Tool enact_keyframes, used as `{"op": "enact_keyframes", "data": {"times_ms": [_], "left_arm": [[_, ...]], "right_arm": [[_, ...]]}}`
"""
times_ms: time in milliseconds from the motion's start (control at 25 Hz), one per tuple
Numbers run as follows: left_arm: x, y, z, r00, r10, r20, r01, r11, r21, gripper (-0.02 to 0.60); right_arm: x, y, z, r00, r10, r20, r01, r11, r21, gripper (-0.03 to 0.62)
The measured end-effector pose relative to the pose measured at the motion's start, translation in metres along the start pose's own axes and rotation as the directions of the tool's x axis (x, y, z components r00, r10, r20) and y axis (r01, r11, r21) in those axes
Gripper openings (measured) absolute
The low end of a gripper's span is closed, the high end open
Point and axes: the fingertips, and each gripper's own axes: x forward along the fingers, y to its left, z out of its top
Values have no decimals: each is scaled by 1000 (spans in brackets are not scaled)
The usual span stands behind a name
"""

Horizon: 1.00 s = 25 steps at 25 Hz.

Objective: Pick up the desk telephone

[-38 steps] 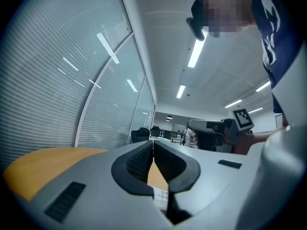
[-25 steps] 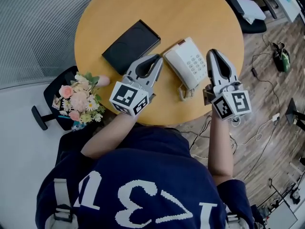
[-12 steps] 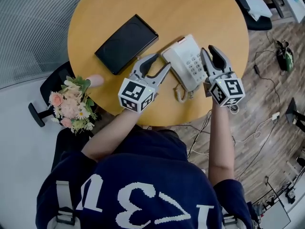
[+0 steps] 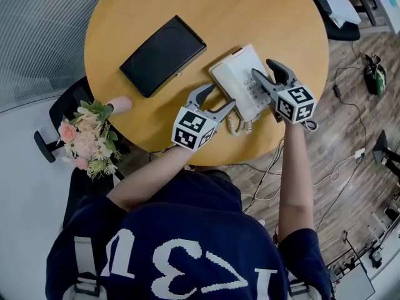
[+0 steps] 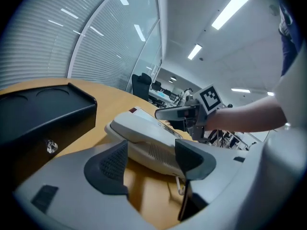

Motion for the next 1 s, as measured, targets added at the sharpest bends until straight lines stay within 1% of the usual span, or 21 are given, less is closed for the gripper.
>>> {"op": "enact_keyframes", "data": {"times_ms": [80,200,280,400,440,560,680,720,880,1000], "left_arm": [[0,3,0,1000,6,10,-6,999,-34,302],[-4,9,-2,1000,14,19,-13,996,-89,310],[-3,7,-5,1000,-10,14,11,993,-120,313],[4,-8,-14,997,-73,-21,70,990,-124,321],[6,-12,-15,996,-87,-22,83,987,-136,324],[11,-11,-13,996,-90,1,88,977,-193,328],[14,-8,-12,996,-88,-3,86,979,-186,328],[15,-7,-13,996,-92,-10,89,977,-194,328],[17,-6,-17,993,-112,-18,103,953,-287,331],[21,-7,-20,987,-159,-2,148,924,-352,336]], "right_arm": [[4,-2,-6,1000,14,-24,-14,1000,14,239],[7,-5,-11,999,35,-32,-34,998,49,243],[9,-4,-14,997,63,-44,-60,996,65,245],[10,-2,-16,992,102,-71,-98,993,60,250],[11,-1,-16,991,111,-78,-106,993,60,250],[12,-2,-20,986,133,-99,-127,990,66,250],[12,-6,-25,981,141,-134,-135,989,56,250],[13,-7,-27,979,144,-146,-138,989,54,250],[14,-7,-30,972,173,-161,-161,983,88,250],[15,-7,-31,966,202,-164,-182,975,126,250]]}}
